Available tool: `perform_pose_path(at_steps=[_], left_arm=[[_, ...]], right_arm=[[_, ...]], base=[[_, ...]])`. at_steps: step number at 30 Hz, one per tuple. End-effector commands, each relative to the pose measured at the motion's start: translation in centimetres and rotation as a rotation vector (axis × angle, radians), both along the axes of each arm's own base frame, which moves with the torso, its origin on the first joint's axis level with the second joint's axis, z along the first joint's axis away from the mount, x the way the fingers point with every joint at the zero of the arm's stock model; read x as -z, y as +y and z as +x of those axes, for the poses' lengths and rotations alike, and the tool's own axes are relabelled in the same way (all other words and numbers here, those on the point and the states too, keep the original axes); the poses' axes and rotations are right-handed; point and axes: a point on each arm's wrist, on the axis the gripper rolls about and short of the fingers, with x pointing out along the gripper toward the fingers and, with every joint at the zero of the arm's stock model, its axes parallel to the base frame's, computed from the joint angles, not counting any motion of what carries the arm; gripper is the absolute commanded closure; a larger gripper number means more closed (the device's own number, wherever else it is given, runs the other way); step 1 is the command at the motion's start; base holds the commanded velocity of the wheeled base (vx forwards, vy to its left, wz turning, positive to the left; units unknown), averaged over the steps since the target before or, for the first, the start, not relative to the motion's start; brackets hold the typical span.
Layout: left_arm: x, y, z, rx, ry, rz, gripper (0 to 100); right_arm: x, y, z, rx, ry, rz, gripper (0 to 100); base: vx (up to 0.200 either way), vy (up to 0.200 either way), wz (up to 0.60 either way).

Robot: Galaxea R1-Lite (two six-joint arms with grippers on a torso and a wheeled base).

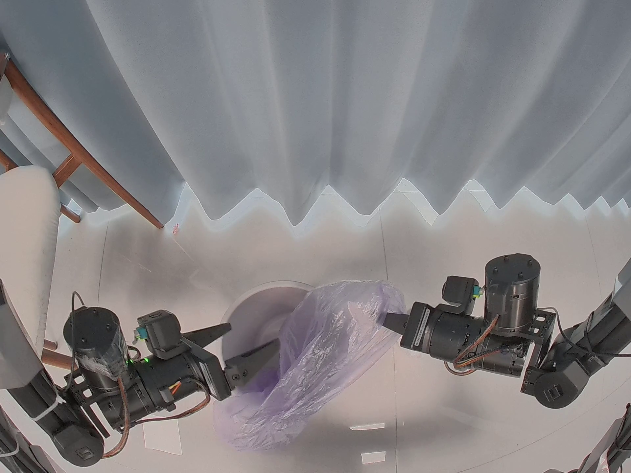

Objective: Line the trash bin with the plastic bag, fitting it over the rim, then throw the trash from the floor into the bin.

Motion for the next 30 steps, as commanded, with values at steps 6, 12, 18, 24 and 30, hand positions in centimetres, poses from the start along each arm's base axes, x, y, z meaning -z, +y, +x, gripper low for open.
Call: perform_pose_path(at_steps=[6, 12, 18, 24, 30], left_arm=[[-0.3, 2.1, -2.7, -0.089, 0.010, 0.217, 0], [1.2, 3.3, -5.4, 0.017, 0.141, 0.276, 0], [1.8, 3.8, -5.9, 0.038, 0.193, 0.339, 0], [1.8, 4.2, -5.6, 0.072, 0.174, 0.353, 0], [1.9, 5.0, -5.1, 0.190, 0.132, 0.337, 0]], right_arm=[[-0.1, -0.2, 0.1, 0.007, -0.003, 0.002, 100], [-0.3, -0.2, 0.2, 0.010, -0.006, 0.008, 100], [-0.1, -0.3, 0.2, 0.010, -0.001, 0.004, 100], [0.1, -0.1, 0.3, 0.008, 0.004, 0.001, 100], [0.1, -0.2, 0.2, 0.008, 0.005, 0.000, 100]], base=[[0.000, 0.000, 0.00], [0.000, 0.000, 0.00], [0.000, 0.000, 0.00], [0.000, 0.000, 0.00], [0.000, 0.000, 0.00]])
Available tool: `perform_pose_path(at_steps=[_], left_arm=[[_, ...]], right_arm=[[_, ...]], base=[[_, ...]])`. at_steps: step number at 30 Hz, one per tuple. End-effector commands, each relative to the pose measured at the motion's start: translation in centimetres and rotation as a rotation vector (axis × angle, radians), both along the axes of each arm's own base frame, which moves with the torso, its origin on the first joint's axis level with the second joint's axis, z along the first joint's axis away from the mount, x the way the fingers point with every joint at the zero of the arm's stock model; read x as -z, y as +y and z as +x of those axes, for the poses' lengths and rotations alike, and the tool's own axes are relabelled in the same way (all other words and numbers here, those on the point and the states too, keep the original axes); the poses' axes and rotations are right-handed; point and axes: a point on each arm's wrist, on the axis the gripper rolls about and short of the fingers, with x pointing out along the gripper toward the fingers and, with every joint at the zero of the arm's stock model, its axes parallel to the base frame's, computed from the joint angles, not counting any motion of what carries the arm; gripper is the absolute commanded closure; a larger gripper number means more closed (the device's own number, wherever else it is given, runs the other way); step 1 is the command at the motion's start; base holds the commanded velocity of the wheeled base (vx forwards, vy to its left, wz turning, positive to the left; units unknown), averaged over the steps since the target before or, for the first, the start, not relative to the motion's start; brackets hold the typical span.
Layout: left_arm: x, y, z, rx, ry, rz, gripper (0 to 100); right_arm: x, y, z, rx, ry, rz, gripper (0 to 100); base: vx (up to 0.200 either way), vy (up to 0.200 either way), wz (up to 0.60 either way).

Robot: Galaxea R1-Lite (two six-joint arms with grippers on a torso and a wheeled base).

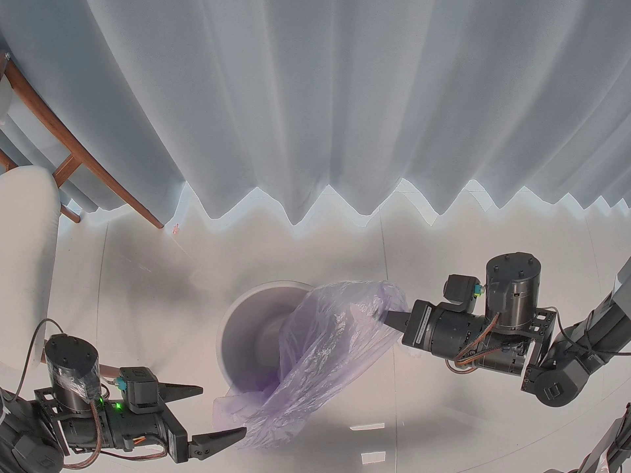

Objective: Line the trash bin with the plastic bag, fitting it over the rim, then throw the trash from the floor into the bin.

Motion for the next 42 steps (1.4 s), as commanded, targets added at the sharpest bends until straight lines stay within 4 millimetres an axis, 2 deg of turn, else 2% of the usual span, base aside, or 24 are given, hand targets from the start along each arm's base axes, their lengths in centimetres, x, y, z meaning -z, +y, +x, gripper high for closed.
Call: perform_pose_path(at_steps=[1, 4, 7, 17, 27, 28, 36, 42], left_arm=[[0.5, 0.9, 0.1, 0.031, -0.003, 0.019, 0], [0.8, 1.0, 0.3, 0.027, 0.007, 0.035, 0], [2.1, 1.5, 1.2, -0.002, 0.071, 0.059, 0], [3.4, 0.5, 1.5, 0.152, 0.127, 0.036, 0], [5.8, -0.1, 3.7, 0.136, 0.124, 0.036, 0], [5.9, -0.1, 3.8, 0.136, 0.123, 0.035, 100], [5.4, 0.3, 4.2, 0.110, 0.082, 0.014, 100], [2.9, 0.4, 3.9, 0.070, 0.016, -0.074, 100]], right_arm=[[0.1, 0.0, 0.0, -0.002, 0.002, -0.001, 100], [0.1, 0.1, 0.0, -0.003, 0.002, -0.001, 100], [0.2, 0.2, -0.1, -0.006, 0.006, -0.004, 100], [0.7, 0.3, 0.0, -0.008, 0.018, -0.016, 100], [0.5, 0.4, -0.2, -0.016, -0.010, 0.006, 100], [0.5, 0.4, -0.2, -0.016, -0.010, 0.006, 100], [0.4, 0.4, -0.2, -0.016, -0.015, 0.010, 100], [0.6, 0.4, -0.2, -0.014, -0.009, 0.005, 100]], base=[[0.000, 0.000, 0.00], [0.000, 0.000, 0.00], [0.000, 0.000, 0.00], [0.000, 0.000, 0.00], [0.000, 0.000, 0.00], [0.000, 0.000, 0.00], [0.000, 0.000, 0.00], [0.000, 0.000, 0.00]])
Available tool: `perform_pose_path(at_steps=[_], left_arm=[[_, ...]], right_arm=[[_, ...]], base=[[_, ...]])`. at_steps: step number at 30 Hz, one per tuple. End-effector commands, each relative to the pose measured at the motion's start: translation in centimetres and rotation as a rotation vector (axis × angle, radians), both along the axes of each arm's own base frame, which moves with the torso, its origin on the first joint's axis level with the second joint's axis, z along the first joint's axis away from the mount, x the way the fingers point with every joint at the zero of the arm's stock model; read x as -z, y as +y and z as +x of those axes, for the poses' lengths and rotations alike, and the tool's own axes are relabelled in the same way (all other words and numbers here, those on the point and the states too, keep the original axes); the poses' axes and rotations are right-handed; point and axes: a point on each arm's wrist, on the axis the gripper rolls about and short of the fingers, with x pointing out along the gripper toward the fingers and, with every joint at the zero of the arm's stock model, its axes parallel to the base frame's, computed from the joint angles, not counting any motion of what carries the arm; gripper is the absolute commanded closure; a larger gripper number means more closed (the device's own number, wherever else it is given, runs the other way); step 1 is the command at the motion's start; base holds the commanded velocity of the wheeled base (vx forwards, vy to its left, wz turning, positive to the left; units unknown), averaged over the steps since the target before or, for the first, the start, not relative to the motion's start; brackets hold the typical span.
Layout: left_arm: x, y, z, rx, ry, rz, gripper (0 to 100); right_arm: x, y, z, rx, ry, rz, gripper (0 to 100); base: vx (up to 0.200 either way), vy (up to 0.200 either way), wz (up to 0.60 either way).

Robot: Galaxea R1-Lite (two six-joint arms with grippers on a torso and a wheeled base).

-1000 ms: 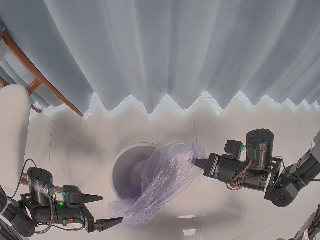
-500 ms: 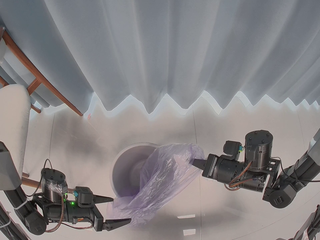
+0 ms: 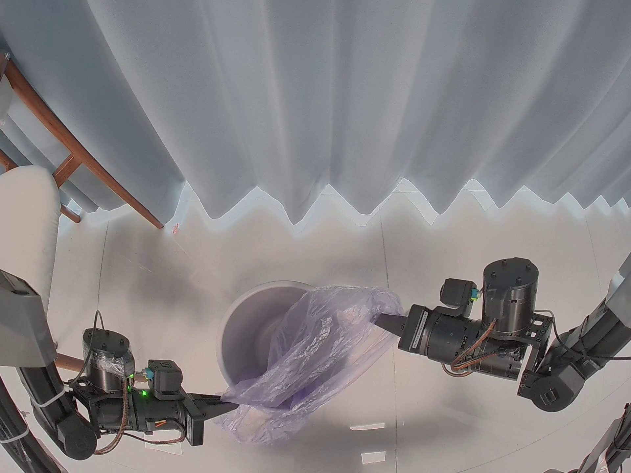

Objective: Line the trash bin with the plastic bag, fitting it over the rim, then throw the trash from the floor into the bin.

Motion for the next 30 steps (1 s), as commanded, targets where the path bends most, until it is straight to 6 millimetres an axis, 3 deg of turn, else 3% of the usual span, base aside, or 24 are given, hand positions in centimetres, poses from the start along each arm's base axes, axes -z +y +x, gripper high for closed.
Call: perform_pose_path(at_steps=[1, 10, 30], left_arm=[[-1.6, 0.1, -0.9, -0.021, -0.021, -0.060, 100], [-2.7, -0.4, -1.5, -0.030, 0.011, -0.136, 100], [-4.7, -1.4, 1.0, -0.129, 0.086, -0.326, 100]], right_arm=[[0.2, 0.0, 0.0, -0.001, 0.005, -0.004, 100], [0.2, 0.0, 0.0, -0.001, 0.005, -0.006, 100], [0.0, 0.6, 0.8, 0.011, -0.058, 0.093, 100]], base=[[0.000, 0.000, 0.00], [0.000, 0.000, 0.00], [0.000, 0.000, 0.00]])
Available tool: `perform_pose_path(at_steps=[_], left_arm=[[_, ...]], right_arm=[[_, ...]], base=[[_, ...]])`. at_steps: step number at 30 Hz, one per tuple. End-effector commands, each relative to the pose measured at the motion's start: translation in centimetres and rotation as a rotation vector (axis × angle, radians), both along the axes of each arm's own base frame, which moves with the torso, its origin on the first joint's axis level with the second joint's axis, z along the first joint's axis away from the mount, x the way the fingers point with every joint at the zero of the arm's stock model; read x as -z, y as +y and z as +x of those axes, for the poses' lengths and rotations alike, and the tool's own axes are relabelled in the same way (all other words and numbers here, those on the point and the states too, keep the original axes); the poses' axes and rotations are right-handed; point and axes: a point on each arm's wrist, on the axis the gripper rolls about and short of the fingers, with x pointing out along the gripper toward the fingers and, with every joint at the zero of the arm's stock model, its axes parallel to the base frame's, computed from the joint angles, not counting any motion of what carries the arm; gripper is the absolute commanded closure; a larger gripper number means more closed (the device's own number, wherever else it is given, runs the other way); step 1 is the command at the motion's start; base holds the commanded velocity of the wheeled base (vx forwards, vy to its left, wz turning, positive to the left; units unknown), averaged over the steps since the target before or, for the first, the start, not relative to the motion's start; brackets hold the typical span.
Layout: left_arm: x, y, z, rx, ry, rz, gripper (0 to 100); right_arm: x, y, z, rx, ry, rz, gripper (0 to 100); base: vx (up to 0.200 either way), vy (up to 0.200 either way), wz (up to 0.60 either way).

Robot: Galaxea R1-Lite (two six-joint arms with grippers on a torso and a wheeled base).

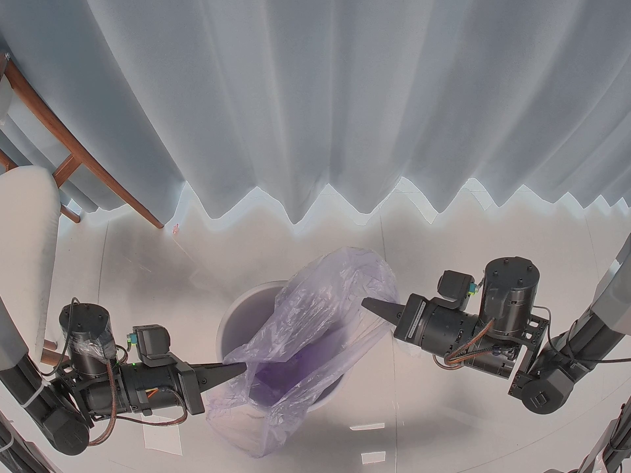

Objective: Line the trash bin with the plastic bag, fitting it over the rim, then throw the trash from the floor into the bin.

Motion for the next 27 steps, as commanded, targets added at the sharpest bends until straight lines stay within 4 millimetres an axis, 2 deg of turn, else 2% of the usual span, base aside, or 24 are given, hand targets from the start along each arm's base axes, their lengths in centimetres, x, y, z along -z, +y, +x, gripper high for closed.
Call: perform_pose_path(at_steps=[1, 15, 27], left_arm=[[-0.3, -0.1, 0.3, -0.001, -0.012, -0.010, 100], [-1.7, -0.2, 1.3, -0.047, 0.003, -0.104, 100], [-1.4, 0.1, 2.2, -0.076, 0.013, -0.102, 100]], right_arm=[[0.0, 0.0, 0.1, 0.002, 0.010, 0.007, 100], [-0.2, 0.0, 0.0, -0.014, 0.087, 0.037, 100], [0.0, -0.2, 0.9, 0.012, 0.112, 0.030, 100]], base=[[0.000, 0.000, 0.00], [0.000, 0.000, 0.00], [0.000, 0.000, 0.00]])
